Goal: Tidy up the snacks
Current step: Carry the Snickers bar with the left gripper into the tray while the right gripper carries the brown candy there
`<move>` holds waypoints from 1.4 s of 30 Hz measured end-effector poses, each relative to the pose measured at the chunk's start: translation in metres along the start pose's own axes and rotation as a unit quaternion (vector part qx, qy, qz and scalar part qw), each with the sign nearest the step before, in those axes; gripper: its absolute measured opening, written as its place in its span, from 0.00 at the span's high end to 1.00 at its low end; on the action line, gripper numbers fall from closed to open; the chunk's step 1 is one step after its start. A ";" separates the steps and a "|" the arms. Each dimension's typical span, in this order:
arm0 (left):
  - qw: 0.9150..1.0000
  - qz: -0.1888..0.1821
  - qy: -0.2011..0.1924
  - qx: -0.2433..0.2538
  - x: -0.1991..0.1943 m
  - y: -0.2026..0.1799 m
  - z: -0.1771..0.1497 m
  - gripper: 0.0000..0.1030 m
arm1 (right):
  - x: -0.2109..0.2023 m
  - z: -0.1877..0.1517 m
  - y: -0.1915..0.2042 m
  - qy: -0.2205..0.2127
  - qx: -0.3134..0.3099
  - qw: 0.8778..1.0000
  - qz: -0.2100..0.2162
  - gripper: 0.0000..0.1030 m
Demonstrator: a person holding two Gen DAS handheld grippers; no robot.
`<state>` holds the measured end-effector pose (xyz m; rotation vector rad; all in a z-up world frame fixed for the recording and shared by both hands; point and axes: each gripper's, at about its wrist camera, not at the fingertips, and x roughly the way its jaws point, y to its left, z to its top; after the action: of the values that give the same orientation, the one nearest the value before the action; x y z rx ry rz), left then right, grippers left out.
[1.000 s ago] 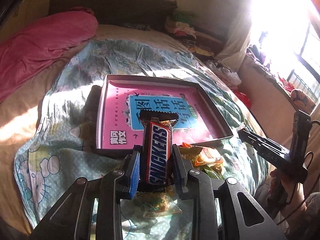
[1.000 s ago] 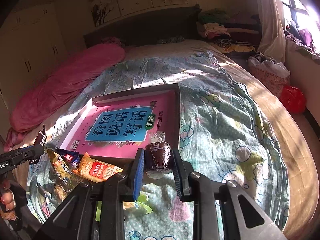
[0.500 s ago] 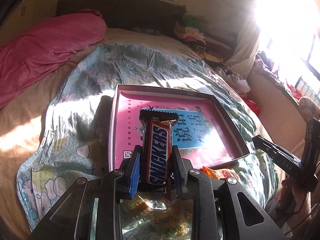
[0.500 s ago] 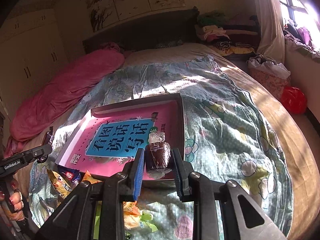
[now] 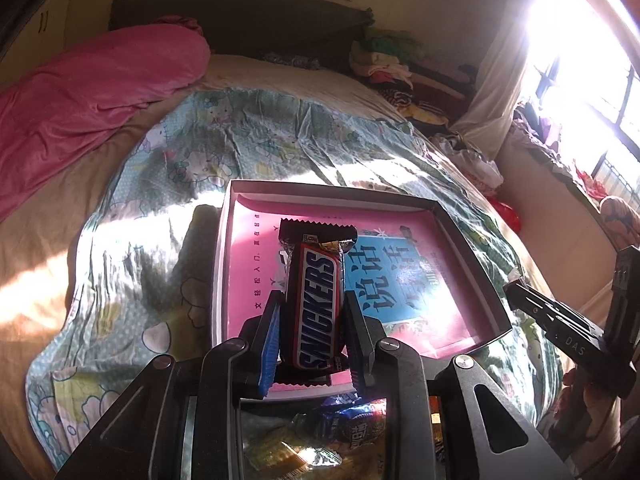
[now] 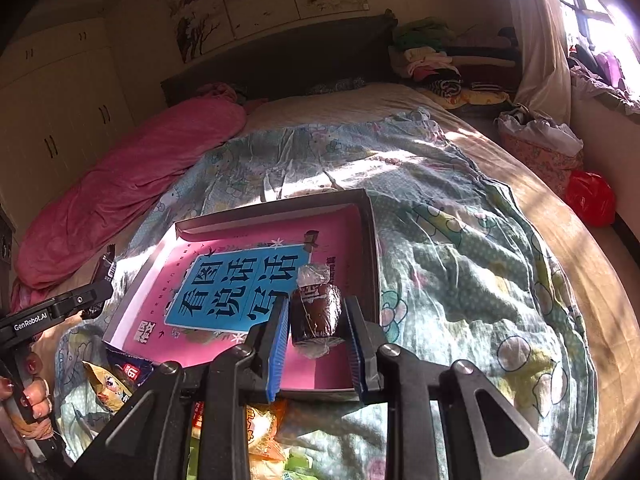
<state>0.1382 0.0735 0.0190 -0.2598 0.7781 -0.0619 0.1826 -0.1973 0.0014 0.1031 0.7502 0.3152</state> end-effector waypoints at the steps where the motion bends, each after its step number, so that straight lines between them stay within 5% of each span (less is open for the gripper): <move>1: 1.000 -0.002 0.002 0.001 0.003 0.000 0.001 0.71 | 0.002 0.000 0.000 0.002 0.001 1.000 0.000 0.73; 31: 0.997 -0.016 0.067 0.036 0.060 -0.014 0.007 0.71 | 0.042 -0.012 -0.001 0.069 -0.007 0.997 -0.022 0.73; 42: 0.992 -0.008 0.125 0.033 0.074 -0.011 -0.007 0.71 | 0.042 -0.014 0.004 0.092 -0.012 0.995 -0.035 0.73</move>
<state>0.1864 0.0500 -0.0331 -0.1979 1.0217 -0.1362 0.2013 -0.1805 -0.0359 0.0253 0.9296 0.2701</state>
